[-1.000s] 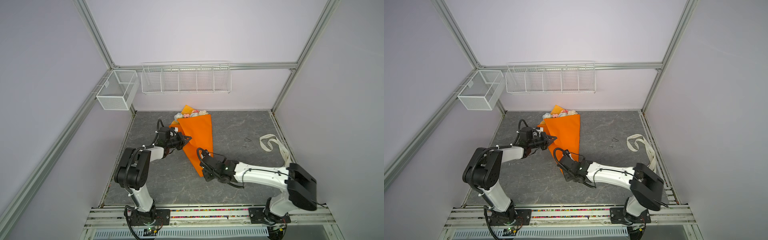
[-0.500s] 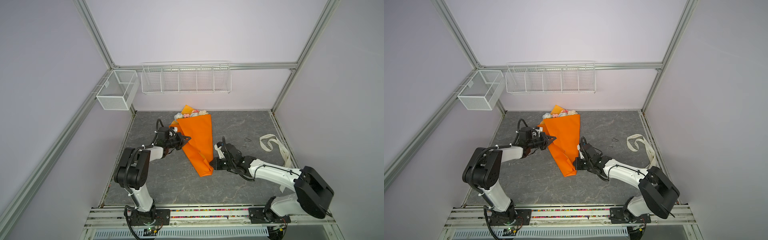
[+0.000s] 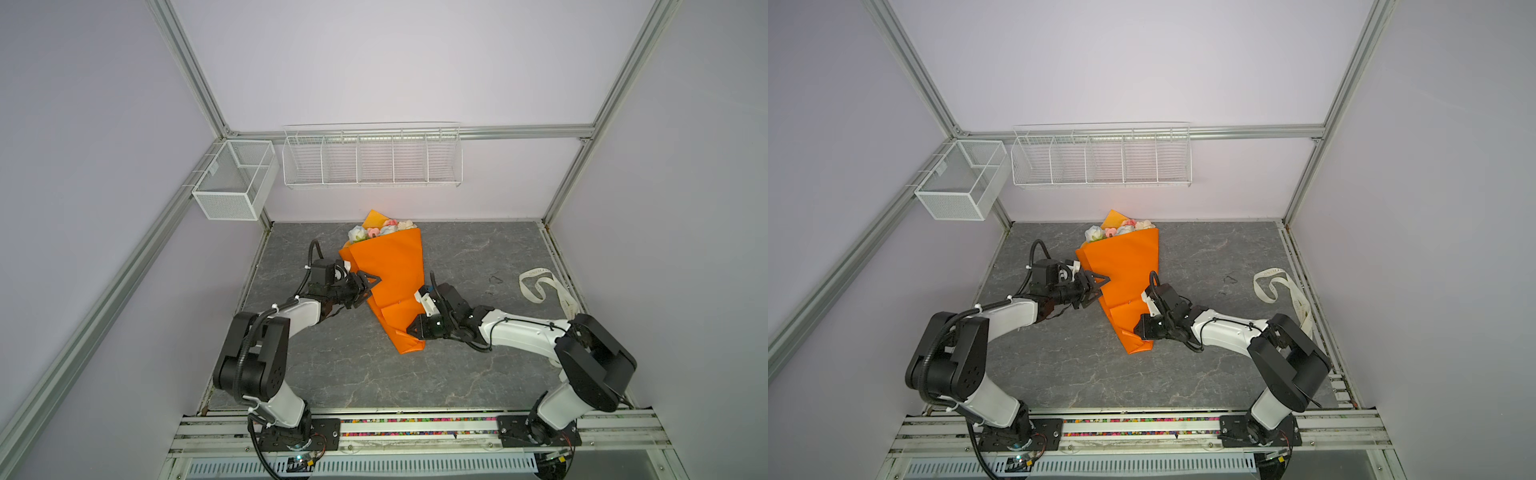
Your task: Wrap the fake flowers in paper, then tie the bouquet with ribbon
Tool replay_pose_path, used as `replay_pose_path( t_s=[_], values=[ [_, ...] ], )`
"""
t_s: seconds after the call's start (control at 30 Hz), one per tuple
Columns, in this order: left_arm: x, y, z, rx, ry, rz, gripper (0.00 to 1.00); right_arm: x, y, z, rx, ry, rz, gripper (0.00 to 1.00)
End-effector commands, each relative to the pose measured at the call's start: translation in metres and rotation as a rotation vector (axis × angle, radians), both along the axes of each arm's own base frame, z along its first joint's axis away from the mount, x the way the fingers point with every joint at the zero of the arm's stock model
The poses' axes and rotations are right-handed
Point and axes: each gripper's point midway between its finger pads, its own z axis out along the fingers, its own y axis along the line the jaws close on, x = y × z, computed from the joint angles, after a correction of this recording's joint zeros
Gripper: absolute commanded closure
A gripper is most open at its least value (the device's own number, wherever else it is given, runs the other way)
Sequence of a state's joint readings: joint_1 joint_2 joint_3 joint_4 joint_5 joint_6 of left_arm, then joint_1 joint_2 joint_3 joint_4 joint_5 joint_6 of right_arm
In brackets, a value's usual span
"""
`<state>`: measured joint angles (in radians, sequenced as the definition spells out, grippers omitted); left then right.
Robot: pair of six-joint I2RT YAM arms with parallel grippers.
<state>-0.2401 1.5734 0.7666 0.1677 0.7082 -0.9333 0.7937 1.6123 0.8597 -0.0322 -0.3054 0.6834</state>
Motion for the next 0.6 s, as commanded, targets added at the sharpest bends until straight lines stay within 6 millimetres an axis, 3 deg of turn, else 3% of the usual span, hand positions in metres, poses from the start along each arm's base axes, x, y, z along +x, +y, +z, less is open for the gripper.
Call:
replay_pose_path(
  t_s=[0.0, 0.1, 0.17, 0.23, 0.33, 0.43, 0.57],
  values=[
    [-0.029, 0.016, -0.014, 0.128, 0.044, -0.007, 0.35, -0.006, -0.001, -0.008, -0.071, 0.026, 0.058, 0.81],
    [-0.057, 0.012, -0.014, 0.139, 0.037, -0.031, 0.48, -0.005, -0.003, -0.014, -0.104, 0.032, 0.055, 0.81],
    [-0.077, 0.001, -0.015, 0.158, 0.021, -0.075, 0.72, -0.004, -0.002, -0.012, -0.1, 0.028, 0.056, 0.8],
    [-0.096, -0.018, -0.016, 0.155, 0.018, -0.139, 0.84, -0.003, -0.002, -0.011, -0.096, 0.025, 0.051, 0.79],
    [-0.114, -0.046, -0.012, 0.144, 0.007, -0.214, 0.87, -0.004, -0.002, -0.012, -0.107, 0.029, 0.056, 0.79],
    [-0.119, -0.069, -0.004, 0.113, -0.015, -0.252, 0.89, -0.005, -0.005, -0.013, -0.11, 0.031, 0.049, 0.78],
    [-0.143, -0.084, -0.016, 0.101, 0.045, -0.335, 0.92, -0.005, -0.007, -0.014, -0.114, 0.038, 0.038, 0.78]
  ],
)
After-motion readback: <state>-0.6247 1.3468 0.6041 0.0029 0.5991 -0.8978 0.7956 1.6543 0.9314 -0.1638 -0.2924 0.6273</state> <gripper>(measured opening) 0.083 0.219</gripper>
